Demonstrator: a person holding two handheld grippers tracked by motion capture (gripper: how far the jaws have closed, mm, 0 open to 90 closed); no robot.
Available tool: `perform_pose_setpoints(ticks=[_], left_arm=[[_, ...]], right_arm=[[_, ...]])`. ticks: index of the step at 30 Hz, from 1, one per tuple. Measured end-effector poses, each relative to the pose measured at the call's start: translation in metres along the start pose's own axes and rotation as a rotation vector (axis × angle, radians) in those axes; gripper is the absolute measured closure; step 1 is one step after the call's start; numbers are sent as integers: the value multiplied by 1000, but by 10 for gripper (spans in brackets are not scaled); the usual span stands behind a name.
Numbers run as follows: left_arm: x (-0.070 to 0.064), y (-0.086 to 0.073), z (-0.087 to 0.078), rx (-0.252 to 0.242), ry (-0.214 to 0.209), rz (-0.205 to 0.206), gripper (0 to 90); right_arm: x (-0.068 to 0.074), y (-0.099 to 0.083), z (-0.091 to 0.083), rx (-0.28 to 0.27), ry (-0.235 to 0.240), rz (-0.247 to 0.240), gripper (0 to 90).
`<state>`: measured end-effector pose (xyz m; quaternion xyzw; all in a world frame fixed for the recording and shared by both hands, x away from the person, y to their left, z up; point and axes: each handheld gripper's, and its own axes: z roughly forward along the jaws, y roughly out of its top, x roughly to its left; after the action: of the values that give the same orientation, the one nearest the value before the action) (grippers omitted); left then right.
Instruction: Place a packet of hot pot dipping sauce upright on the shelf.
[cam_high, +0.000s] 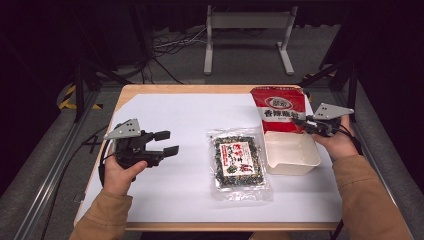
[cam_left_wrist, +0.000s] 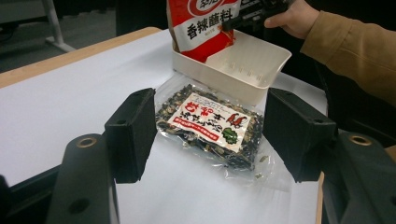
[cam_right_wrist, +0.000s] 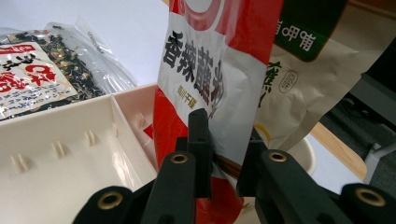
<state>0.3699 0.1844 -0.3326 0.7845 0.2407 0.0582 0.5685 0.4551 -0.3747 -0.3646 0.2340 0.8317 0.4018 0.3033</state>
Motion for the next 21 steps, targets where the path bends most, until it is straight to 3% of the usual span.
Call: perform_pose_setpoints(ticks=[9, 15, 21], left_arm=[[-1, 0, 2, -3, -4, -8, 357], [1, 0, 2, 0, -5, -5, 357], [1, 0, 5, 2, -13, -6, 357]], right_arm=[[-1, 0, 4, 11, -15, 27, 807], [-4, 2, -1, 21, -3, 92, 738], [-6, -1, -8, 96, -2, 105, 731]])
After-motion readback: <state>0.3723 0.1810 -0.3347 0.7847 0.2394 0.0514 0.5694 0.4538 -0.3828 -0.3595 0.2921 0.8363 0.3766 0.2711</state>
